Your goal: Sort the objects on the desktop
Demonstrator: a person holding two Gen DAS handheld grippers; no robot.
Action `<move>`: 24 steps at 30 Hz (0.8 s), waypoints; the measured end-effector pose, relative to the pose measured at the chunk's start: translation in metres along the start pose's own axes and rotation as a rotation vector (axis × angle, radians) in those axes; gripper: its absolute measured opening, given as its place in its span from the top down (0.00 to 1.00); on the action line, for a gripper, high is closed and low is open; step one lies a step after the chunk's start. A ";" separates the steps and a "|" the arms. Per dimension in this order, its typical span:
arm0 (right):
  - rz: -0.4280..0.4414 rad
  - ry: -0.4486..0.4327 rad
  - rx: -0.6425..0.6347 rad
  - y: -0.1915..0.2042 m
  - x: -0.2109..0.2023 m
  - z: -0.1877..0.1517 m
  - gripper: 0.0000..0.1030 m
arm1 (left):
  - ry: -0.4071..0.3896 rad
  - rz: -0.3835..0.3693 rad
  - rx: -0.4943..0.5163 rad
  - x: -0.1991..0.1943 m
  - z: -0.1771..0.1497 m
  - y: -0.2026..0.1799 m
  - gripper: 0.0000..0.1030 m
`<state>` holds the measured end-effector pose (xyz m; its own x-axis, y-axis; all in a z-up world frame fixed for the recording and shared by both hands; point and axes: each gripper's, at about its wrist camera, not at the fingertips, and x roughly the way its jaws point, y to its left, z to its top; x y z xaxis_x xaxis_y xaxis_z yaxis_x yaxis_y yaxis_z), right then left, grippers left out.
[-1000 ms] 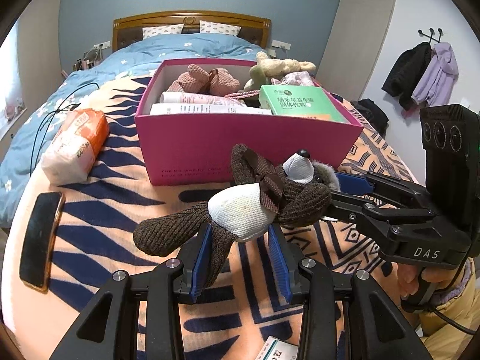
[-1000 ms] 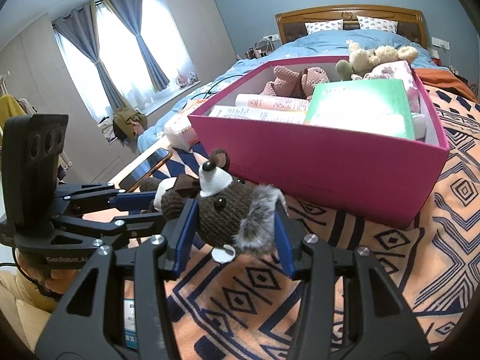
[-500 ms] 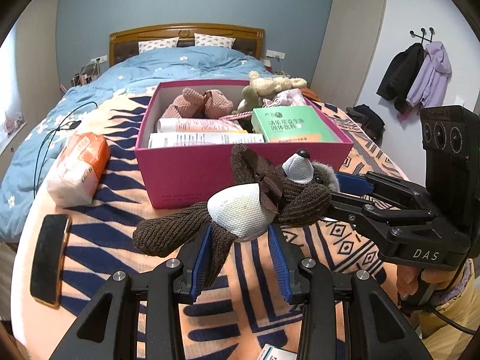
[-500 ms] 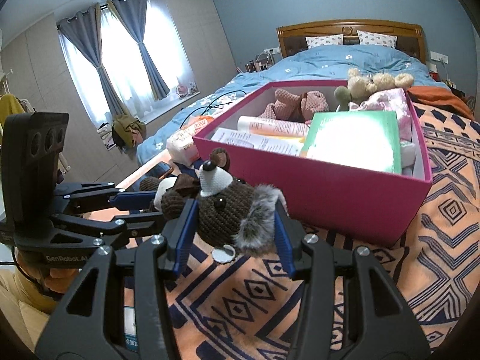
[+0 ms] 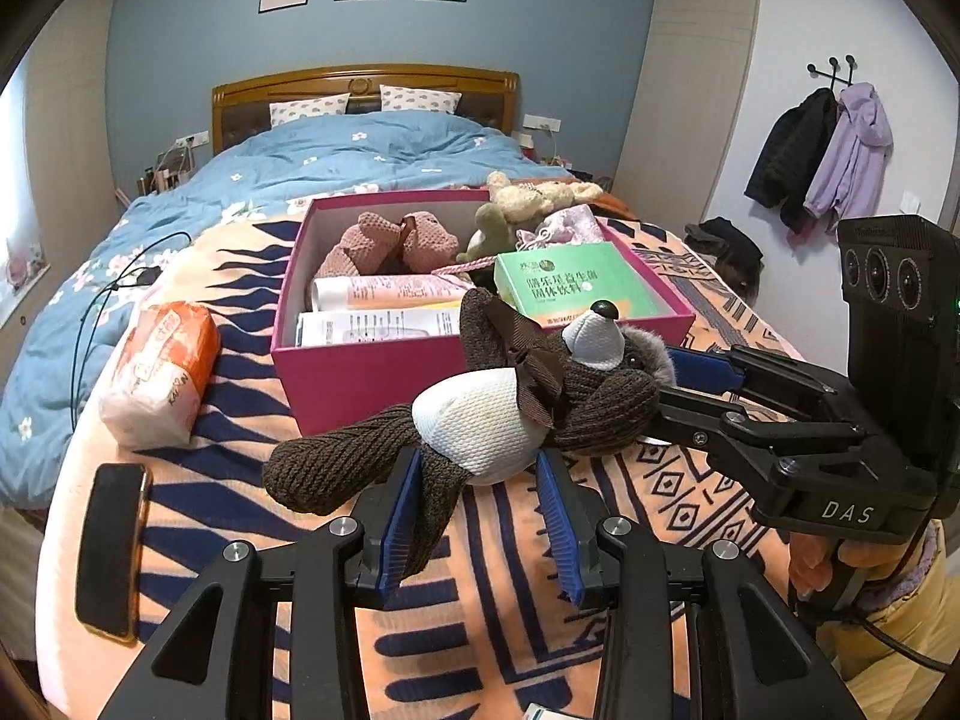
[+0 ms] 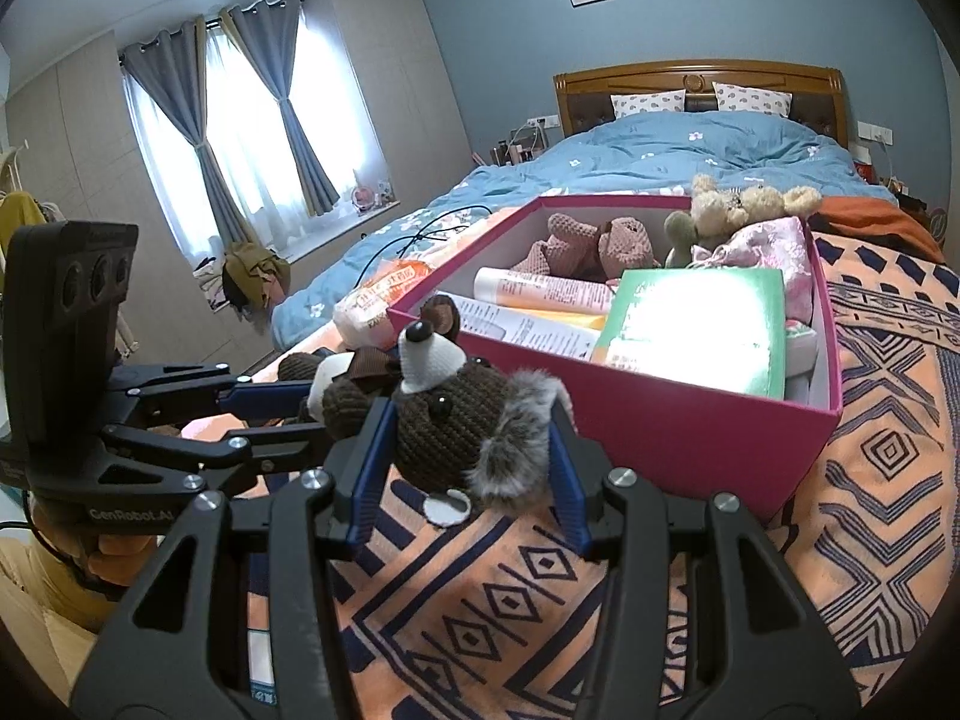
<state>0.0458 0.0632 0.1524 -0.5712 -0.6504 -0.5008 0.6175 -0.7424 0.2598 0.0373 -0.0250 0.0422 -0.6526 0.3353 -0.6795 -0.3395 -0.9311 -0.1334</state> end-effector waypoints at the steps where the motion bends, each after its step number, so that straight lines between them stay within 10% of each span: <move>1: -0.001 -0.002 -0.001 0.000 0.001 0.001 0.51 | -0.002 -0.001 0.000 -0.001 0.001 0.000 0.63; 24: -0.008 -0.054 -0.021 -0.004 0.004 0.028 0.51 | -0.038 0.004 0.019 -0.002 0.033 0.006 0.63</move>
<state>0.0253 0.0590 0.1724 -0.6039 -0.6528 -0.4573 0.6241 -0.7442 0.2381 0.0142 -0.0260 0.0661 -0.6792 0.3372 -0.6519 -0.3497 -0.9296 -0.1165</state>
